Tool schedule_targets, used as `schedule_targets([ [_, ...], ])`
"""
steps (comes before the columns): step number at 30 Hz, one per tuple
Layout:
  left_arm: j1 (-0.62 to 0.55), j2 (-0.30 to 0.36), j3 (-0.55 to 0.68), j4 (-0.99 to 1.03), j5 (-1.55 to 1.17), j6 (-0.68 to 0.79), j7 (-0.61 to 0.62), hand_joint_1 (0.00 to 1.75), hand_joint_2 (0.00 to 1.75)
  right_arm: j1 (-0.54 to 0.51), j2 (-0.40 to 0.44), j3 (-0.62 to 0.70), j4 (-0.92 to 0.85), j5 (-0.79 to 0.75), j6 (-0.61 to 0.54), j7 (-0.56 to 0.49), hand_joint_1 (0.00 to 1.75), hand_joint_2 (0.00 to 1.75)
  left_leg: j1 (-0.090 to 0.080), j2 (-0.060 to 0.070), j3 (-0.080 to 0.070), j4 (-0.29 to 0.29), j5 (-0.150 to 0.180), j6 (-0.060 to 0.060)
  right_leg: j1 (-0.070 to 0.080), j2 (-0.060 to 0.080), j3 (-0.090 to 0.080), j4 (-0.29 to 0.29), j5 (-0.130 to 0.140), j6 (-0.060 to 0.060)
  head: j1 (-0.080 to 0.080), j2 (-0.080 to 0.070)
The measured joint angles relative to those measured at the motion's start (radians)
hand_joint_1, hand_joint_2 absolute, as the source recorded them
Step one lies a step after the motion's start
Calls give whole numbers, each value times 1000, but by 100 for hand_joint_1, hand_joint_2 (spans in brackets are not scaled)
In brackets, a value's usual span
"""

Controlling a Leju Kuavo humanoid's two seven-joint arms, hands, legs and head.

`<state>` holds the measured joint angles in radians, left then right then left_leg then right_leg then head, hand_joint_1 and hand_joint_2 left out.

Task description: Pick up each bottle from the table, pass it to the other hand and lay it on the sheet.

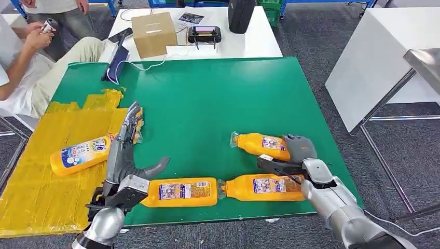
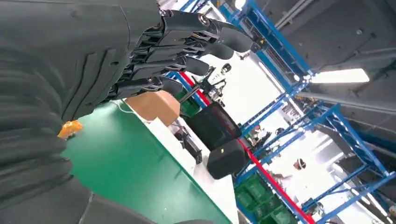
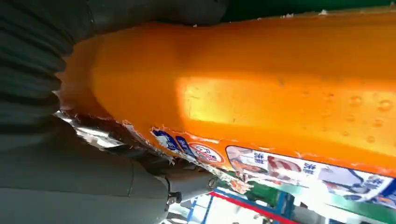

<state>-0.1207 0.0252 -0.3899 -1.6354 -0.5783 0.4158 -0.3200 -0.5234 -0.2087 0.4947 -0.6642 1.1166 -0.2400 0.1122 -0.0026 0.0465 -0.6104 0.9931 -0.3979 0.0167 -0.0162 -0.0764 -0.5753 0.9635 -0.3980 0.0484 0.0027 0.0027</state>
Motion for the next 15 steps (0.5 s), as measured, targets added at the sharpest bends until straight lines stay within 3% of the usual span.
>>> schedule_targets([
  [6, 29, -9, 4, -38, -18, -22, 5, 0, 175, 90, 20, -111, -156, 46, -28, -6, 175, 175, 0, 0, -5, 0, 0, 0, 1, 0, -4, 0, 0, 0, 0, 0],
  [15, 74, -15, 11, -48, -47, -39, 14, 0, 175, 264, 112, -313, -651, -75, -322, -130, 175, 175, 0, 0, -7, 0, 0, 0, 1, 0, -8, 0, -1, 0, 0, 0],
])
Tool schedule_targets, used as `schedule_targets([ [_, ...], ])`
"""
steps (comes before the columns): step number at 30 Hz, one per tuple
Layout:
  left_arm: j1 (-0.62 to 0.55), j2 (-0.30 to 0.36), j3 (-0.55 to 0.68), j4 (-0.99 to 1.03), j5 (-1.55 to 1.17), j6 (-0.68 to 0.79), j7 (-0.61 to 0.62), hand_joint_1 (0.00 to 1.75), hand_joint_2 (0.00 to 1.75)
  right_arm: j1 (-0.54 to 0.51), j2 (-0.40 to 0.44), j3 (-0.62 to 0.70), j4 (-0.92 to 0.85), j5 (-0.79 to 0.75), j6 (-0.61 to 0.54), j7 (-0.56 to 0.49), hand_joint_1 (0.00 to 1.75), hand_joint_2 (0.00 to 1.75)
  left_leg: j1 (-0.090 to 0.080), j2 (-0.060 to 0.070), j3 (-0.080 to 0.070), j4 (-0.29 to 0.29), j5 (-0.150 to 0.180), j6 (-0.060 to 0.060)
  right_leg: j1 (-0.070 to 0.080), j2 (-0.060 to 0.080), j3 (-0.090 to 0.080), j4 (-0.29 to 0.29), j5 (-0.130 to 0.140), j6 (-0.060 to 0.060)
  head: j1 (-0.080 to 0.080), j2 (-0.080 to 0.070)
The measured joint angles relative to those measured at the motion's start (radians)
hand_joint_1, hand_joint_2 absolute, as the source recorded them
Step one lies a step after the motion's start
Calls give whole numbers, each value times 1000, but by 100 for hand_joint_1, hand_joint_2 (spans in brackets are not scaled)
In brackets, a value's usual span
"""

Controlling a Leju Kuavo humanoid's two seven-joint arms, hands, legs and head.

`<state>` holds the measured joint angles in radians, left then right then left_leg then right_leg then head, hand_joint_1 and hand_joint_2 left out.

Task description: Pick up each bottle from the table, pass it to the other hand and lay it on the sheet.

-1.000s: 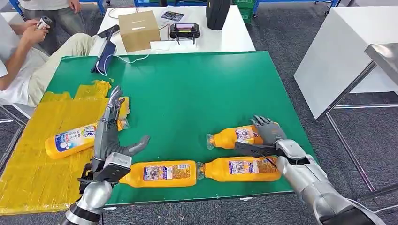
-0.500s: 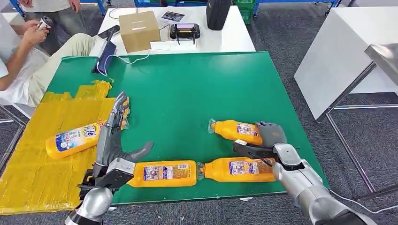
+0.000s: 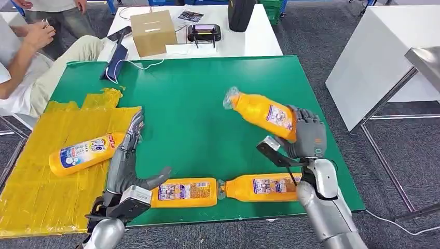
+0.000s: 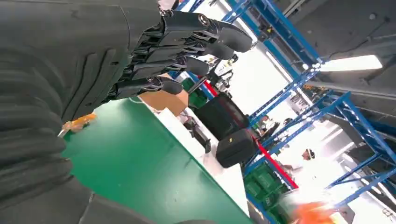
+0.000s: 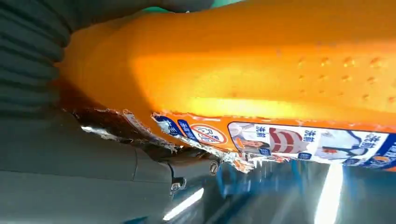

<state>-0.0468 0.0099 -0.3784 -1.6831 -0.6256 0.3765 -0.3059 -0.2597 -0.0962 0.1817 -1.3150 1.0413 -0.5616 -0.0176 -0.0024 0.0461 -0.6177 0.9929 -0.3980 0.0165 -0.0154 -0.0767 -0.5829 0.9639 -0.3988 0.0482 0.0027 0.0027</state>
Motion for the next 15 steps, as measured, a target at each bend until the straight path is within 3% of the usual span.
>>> schedule_targets([
  [9, 19, -1, 0, 2, 42, -32, -3, 0, 175, 97, 81, -48, -242, -65, -100, -108, 175, 175, 0, 0, 0, 0, 0, 0, 0, 0, -1, 0, 0, 0, 0, 0],
  [15, 18, -4, 0, 3, 81, -73, -15, 0, 175, 98, 117, 15, -271, -219, 53, -149, 175, 175, 0, 1, 0, 0, 0, 0, 0, 1, -1, 0, 0, 0, 0, 0],
])
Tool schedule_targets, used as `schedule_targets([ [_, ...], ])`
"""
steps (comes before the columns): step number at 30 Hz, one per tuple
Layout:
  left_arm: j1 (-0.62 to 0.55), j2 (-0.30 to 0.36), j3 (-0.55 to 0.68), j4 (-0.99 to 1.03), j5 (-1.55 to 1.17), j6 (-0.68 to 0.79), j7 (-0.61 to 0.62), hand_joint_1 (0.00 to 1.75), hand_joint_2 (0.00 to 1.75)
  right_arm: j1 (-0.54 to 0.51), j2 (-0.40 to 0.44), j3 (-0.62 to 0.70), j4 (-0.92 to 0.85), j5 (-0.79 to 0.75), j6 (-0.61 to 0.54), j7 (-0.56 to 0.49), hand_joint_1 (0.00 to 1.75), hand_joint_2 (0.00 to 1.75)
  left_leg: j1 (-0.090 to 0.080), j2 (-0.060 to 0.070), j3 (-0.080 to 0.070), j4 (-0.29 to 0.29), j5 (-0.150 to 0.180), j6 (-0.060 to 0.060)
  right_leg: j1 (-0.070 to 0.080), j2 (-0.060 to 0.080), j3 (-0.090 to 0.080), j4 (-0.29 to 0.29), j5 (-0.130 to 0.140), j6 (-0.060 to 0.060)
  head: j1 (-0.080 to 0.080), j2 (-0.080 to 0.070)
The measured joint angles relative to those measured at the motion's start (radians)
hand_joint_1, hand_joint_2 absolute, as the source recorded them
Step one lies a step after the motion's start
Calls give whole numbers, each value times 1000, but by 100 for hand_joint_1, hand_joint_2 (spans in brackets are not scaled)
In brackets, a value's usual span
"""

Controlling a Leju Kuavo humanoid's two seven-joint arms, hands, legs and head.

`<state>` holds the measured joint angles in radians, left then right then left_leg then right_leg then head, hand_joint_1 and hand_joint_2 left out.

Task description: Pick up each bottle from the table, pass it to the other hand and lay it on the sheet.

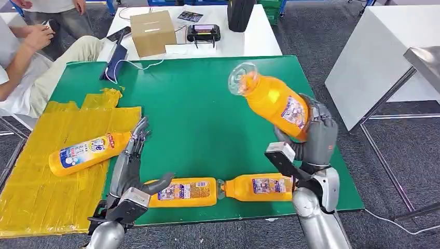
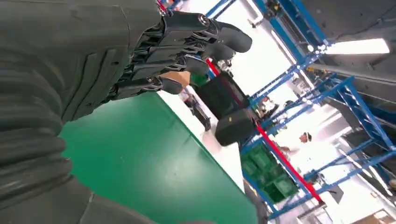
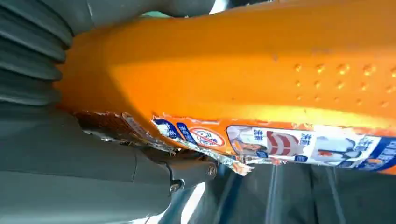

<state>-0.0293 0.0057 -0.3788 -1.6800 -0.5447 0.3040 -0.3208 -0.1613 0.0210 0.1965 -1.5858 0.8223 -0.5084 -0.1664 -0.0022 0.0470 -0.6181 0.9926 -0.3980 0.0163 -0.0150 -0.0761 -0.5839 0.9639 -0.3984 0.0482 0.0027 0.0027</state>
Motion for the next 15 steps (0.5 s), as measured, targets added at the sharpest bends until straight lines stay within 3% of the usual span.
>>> schedule_targets([
  [10, -36, -6, -10, 2, 66, -45, -28, 0, 175, -39, 67, 205, 69, -140, 167, -84, 175, 175, 1, 0, -1, 0, 0, 0, 0, 0, -1, 0, 0, 0, 0, 0],
  [15, -53, -6, -23, 14, 84, -44, -35, 0, 175, -55, 96, 329, 115, -161, 188, -101, 175, 175, 1, 0, -1, 0, 0, 0, 1, 0, -1, 0, 0, 0, 0, 0],
])
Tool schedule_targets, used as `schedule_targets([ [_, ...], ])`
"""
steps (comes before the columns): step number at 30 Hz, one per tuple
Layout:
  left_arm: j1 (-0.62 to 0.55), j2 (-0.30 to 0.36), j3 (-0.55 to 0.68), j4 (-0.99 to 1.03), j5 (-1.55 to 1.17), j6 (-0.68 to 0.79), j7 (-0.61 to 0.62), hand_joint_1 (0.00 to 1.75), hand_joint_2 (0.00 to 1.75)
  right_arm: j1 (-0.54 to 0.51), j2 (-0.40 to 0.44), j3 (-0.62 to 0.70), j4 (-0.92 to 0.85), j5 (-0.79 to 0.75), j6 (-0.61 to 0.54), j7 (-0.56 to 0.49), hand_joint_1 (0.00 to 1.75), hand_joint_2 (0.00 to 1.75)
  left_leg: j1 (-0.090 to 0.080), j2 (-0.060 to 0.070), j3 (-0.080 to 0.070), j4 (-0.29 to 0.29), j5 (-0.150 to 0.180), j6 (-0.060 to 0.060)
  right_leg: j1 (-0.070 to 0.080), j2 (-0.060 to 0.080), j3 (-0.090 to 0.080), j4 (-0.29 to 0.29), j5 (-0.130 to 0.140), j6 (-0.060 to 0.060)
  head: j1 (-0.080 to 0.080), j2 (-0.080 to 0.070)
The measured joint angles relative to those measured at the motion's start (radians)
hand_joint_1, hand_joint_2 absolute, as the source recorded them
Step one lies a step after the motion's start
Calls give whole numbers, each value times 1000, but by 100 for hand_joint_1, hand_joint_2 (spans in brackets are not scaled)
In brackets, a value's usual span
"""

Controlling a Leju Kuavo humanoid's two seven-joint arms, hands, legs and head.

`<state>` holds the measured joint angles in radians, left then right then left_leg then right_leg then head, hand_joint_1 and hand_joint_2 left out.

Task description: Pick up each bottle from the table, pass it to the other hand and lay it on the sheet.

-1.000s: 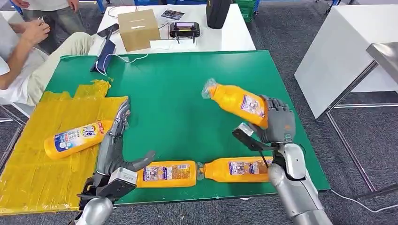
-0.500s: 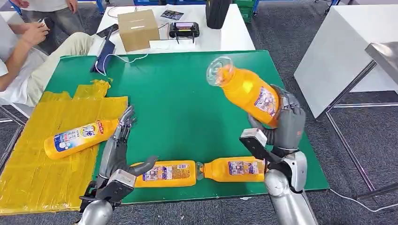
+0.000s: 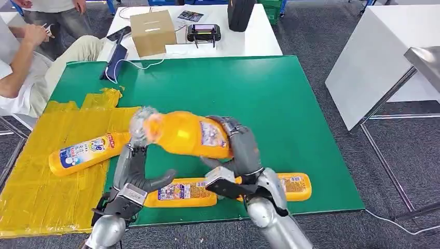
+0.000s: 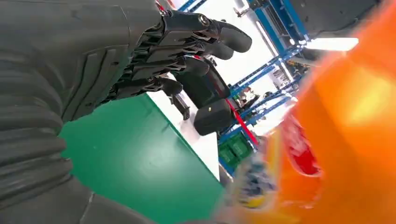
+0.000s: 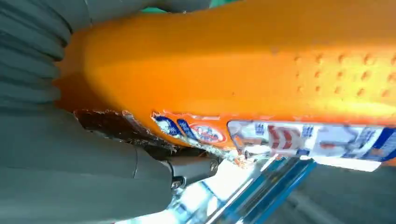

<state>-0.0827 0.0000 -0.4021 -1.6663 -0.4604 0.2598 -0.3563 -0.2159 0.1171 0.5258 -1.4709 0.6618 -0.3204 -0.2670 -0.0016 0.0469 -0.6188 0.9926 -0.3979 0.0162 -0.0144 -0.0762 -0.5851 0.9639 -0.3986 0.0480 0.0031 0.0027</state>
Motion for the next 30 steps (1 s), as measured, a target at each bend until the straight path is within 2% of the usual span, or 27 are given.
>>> schedule_targets([
  [6, -15, 0, -6, 21, 17, 2, -9, 0, 175, -20, 15, 111, 35, -14, 17, -1, 175, 175, 0, 0, 0, 0, 0, 0, 0, 0, 0, 0, 0, 0, 0, 0],
  [10, -17, 0, -7, 27, 21, 3, -10, 0, 175, -35, 16, 136, 53, -17, 18, 2, 175, 175, 0, 0, 0, 0, 0, 0, 0, 0, 0, 0, 0, 0, 0, 0],
  [30, -22, 1, -29, 43, 109, -33, -43, 0, 175, -64, 18, 173, 138, -52, 44, 19, 175, 175, 0, 0, -1, 0, 0, 0, 0, 0, -1, 0, 0, 0, 0, 0],
])
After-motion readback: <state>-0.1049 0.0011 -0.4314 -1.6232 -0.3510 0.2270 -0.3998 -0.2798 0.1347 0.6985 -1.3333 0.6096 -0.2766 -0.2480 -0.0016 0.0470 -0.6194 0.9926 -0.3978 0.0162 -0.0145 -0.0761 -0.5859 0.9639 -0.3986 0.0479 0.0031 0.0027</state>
